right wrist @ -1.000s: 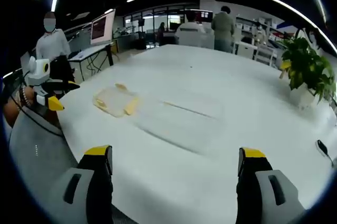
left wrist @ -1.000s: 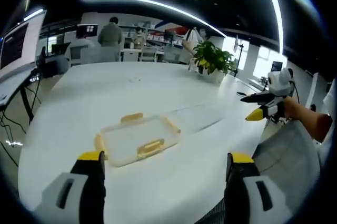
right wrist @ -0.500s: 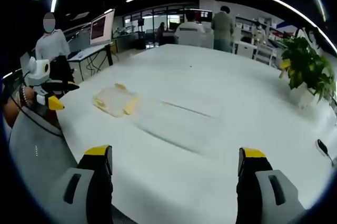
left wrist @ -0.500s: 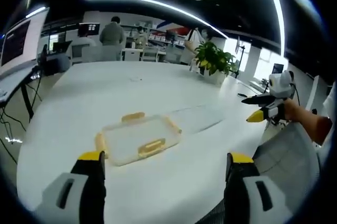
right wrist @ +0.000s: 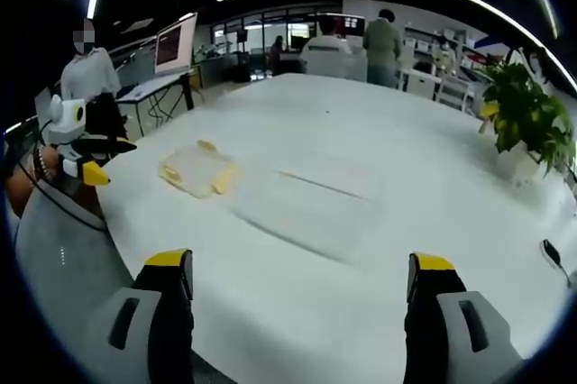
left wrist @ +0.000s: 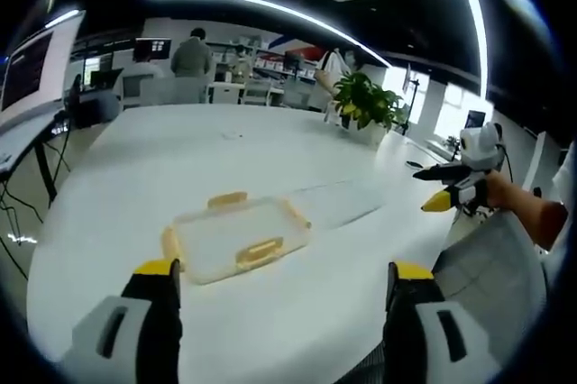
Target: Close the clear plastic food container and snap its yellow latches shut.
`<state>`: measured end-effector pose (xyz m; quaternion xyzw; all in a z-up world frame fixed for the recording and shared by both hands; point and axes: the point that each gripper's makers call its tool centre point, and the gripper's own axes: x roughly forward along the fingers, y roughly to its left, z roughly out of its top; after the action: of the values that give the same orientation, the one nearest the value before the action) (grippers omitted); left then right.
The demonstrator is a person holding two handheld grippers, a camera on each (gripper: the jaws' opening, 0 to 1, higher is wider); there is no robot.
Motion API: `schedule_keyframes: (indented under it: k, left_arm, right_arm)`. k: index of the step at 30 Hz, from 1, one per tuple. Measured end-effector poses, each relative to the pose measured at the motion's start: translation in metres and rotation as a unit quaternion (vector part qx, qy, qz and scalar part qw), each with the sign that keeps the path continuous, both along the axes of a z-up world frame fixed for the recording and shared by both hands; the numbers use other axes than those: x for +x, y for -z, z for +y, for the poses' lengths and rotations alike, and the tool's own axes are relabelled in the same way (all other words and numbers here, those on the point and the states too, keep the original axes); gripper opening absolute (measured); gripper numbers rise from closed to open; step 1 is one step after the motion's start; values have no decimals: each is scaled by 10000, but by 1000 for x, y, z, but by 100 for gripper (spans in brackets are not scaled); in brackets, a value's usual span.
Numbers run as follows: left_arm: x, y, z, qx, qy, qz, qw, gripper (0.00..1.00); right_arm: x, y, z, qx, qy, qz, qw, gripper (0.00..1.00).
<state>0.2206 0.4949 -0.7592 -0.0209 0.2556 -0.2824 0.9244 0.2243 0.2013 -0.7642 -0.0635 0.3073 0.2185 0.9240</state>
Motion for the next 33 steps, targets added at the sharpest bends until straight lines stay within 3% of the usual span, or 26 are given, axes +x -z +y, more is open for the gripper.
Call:
schedule_keyframes:
  k: [33]
  left_arm:
    - [4, 6, 1, 117, 65, 99, 9999, 94]
  right_arm:
    - [-1, 1, 1, 102, 15, 59, 9999, 95]
